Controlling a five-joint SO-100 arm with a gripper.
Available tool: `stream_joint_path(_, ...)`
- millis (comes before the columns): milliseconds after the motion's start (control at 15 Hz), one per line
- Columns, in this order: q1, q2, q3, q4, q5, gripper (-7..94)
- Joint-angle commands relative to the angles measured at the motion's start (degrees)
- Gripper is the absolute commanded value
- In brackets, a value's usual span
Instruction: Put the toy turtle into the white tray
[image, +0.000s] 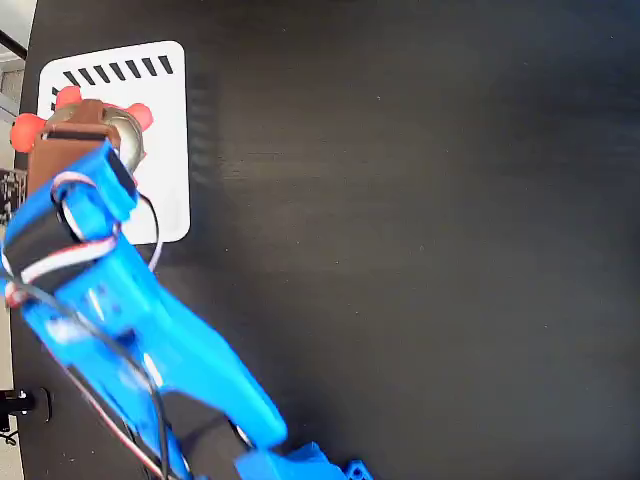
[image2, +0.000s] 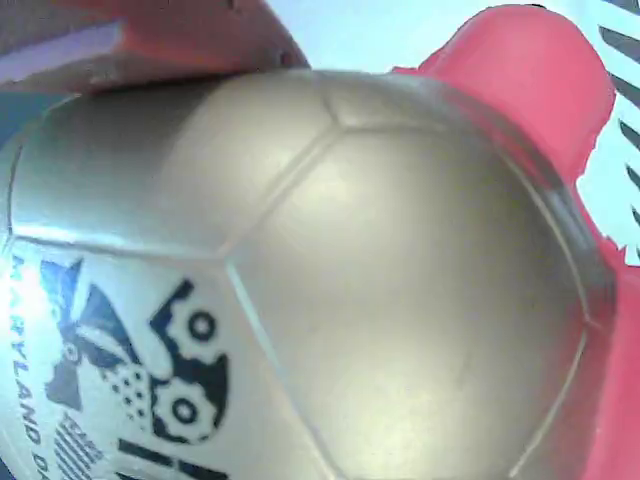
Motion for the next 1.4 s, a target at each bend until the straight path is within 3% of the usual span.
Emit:
stream_joint_path(0,-0.88,-4.04,-10.11,0.62,-0.18,0)
stream_joint_path(667,-0.35,-19.6,-17.23,-2.11,-1.41,0)
stream_joint_path(800,-0.35,-21.8,-17.23,-1.67,-0.79,4)
stream_joint_path(867,-0.44,-23.73,-18.63,-0.44,-0.62,10)
stream_joint_path(1000,-0.53,-26.28,-20.13,0.62,-0.53,33)
stream_joint_path(1333,-0.88,-26.02,-21.01,1.32,-0.53,67)
